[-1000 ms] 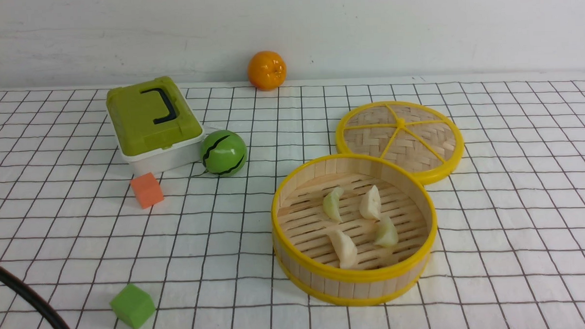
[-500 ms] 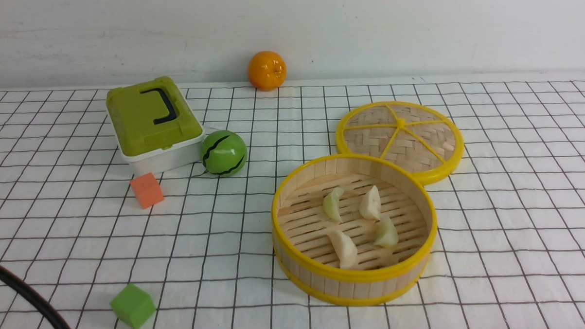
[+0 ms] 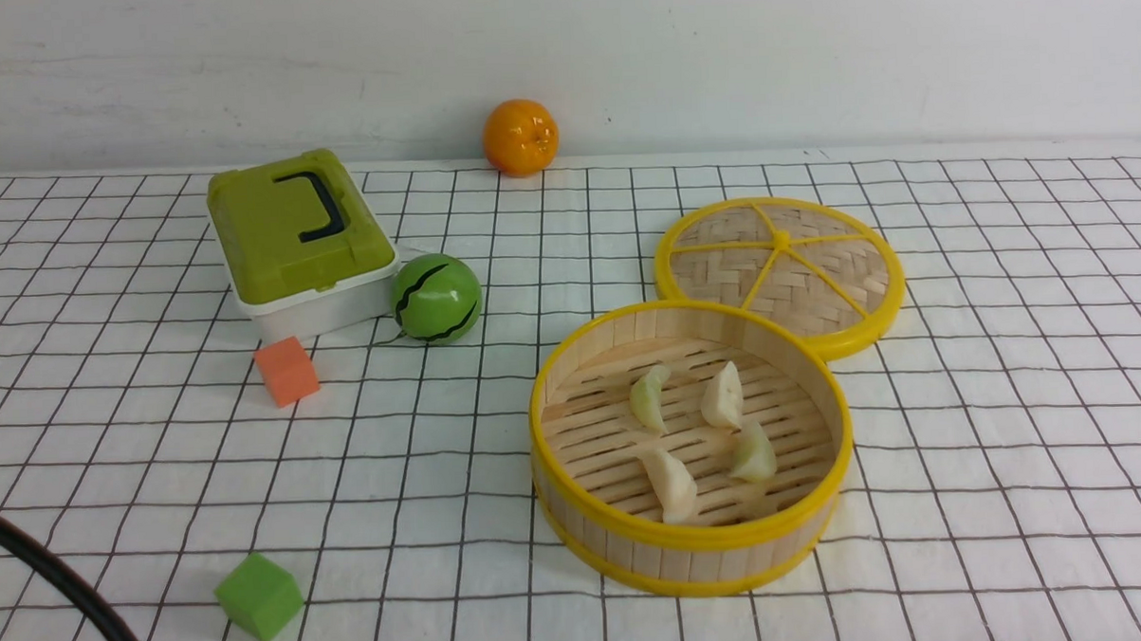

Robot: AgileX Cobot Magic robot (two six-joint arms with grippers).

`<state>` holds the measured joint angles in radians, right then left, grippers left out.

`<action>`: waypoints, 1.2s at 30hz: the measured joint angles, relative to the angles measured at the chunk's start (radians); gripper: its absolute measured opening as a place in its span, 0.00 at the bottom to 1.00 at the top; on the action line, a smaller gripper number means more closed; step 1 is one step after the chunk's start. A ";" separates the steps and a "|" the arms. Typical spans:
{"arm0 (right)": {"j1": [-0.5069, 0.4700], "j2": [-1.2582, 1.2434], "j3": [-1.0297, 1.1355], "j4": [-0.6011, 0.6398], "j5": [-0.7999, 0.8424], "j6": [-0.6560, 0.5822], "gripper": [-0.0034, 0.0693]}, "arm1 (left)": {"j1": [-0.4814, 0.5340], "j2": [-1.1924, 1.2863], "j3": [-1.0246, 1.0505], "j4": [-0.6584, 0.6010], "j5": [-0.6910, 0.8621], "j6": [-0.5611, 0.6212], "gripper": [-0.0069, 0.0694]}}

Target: Put the dumplings into the steamer on the table with the white tablecloth.

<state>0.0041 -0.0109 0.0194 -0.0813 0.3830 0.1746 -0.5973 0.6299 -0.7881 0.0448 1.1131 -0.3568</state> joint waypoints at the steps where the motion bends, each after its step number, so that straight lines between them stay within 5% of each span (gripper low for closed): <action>1: 0.000 0.000 0.000 -0.001 0.000 0.000 0.03 | 0.000 0.000 0.000 0.000 0.000 0.000 0.36; 29: -0.002 0.000 0.000 -0.001 0.000 0.000 0.06 | 0.000 -0.008 0.001 0.016 -0.099 0.000 0.36; 36: -0.003 0.000 0.000 -0.001 0.000 0.000 0.07 | 0.010 -0.165 0.162 0.173 -0.472 0.000 0.08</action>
<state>0.0008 -0.0109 0.0194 -0.0819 0.3832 0.1749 -0.5868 0.4653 -0.6262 0.2178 0.6414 -0.3568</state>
